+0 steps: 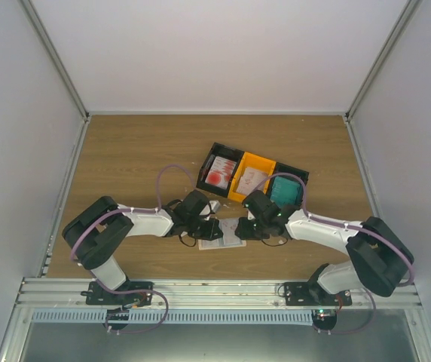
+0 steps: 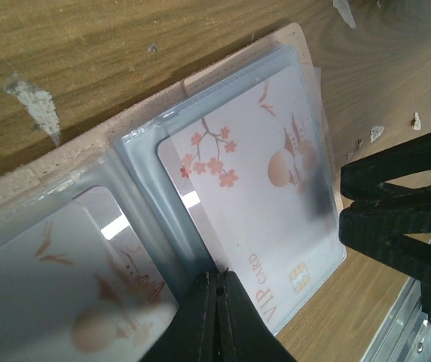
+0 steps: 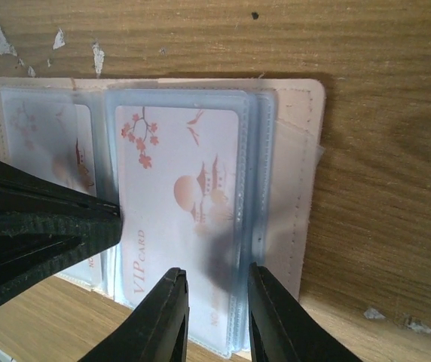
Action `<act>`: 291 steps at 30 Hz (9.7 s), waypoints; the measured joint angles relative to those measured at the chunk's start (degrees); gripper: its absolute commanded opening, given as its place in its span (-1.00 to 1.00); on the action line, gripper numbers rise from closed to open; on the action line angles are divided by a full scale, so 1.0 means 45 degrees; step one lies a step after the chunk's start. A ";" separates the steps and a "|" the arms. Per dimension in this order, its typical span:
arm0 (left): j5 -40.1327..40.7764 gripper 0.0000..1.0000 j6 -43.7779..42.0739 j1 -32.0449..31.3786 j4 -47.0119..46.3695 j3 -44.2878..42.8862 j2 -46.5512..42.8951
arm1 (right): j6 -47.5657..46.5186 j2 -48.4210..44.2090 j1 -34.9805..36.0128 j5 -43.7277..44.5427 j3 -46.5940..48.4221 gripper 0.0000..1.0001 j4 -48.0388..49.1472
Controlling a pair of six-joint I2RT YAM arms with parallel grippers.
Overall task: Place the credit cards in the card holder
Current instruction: Insert the credit card into the card holder, then pick up the credit card from the storage box.
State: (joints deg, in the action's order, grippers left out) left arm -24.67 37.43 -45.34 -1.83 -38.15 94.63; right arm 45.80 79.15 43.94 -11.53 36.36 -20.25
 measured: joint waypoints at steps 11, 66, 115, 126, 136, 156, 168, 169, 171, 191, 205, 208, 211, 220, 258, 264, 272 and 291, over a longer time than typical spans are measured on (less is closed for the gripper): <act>0.0015 -1.00 0.0005 -0.0034 -0.0039 -0.0073 0.0107 | 0.0015 0.0243 -0.0083 -0.0510 -0.0083 -0.59 0.0296; -0.0024 -1.00 0.0010 -0.0034 -0.0092 -0.0073 0.0204 | 0.0024 0.0117 -0.0136 -0.0117 0.0068 -0.55 -0.0364; -0.0097 -1.00 0.0015 -0.0044 -0.0491 -0.0073 0.0306 | -0.0063 0.0316 -0.0136 -0.0364 0.0078 -0.50 -0.0267; -0.0117 -1.00 0.0019 -0.0044 -0.0549 -0.0068 0.0330 | -0.0063 0.0316 -0.0141 -0.0612 0.0068 -0.58 -0.0058; -0.0117 -1.00 0.0034 -0.0044 -0.0554 -0.0068 0.0330 | -0.0029 0.0034 -0.0189 -0.0855 -0.0053 -0.63 0.0083; 0.0199 -0.96 0.0058 -0.0151 -0.0933 0.0262 0.0034 | 0.0622 0.0068 -0.0607 -0.2463 -0.0869 -0.96 0.1831; 0.2511 -0.48 -0.0131 -0.0204 0.1093 0.0714 -0.2968 | -0.0641 0.0253 -0.0612 -0.0840 0.0627 -0.68 -0.0024; 0.2769 -0.46 -0.0126 -0.0204 0.1234 0.0714 -0.3313 | -0.0704 0.0253 -0.0612 -0.0792 0.0709 -0.53 -0.0141; 0.3303 -0.39 -0.0121 -0.0204 0.1515 0.0714 -0.4002 | -0.0758 0.0277 -0.0612 -0.0738 0.0845 -0.33 -0.0325; 0.5557 0.35 0.0457 0.0617 0.3905 0.0325 -0.7592 | -0.1948 0.1928 0.0112 -0.2642 0.3458 0.23 0.0826; 0.3818 0.04 0.1103 0.2618 0.2846 -0.0039 -0.6295 | -0.8111 0.4639 -0.2497 -0.0296 1.1030 -0.17 -0.2152; 0.3434 -0.03 0.1365 0.2958 0.2263 -0.0223 -0.5382 | -0.9394 0.6052 -0.2603 -0.0117 1.2250 -0.23 -0.2866; 0.3079 -0.08 0.1593 0.3123 0.1685 -0.0491 -0.4362 | -1.0554 0.7548 -0.2637 -0.0005 1.3542 -0.25 -0.3793; 0.2696 -0.09 0.2424 0.3371 0.0175 -0.0899 -0.1870 | -1.2813 1.0224 -0.2637 -0.0083 1.5650 -0.06 -0.5649; 0.2093 -0.54 0.2676 0.3779 -0.1647 -0.2166 0.1520 | -1.4256 1.2031 -0.2307 -0.0826 1.7466 -0.43 -0.7708; 0.2137 -0.58 0.2628 0.3779 -0.1651 -0.2220 0.1549 | -1.4333 1.1477 -0.2254 -0.1715 1.7141 -0.51 -0.7961; 0.2215 -0.59 0.2555 0.3779 -0.1661 -0.2312 0.1632 | -1.4324 1.1463 -0.2195 -0.2137 1.6485 -0.49 -0.8281; 0.2380 -0.44 0.2438 0.3779 -0.1656 -0.2283 0.1564 | -1.3862 1.0729 -0.2453 -0.1724 1.6417 -0.95 -0.7601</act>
State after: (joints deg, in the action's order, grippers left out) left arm -13.96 48.40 -28.34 -9.28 -48.42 101.67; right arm -16.58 127.44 32.91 -19.29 110.24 -54.46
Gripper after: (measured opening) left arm 0.234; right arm 0.043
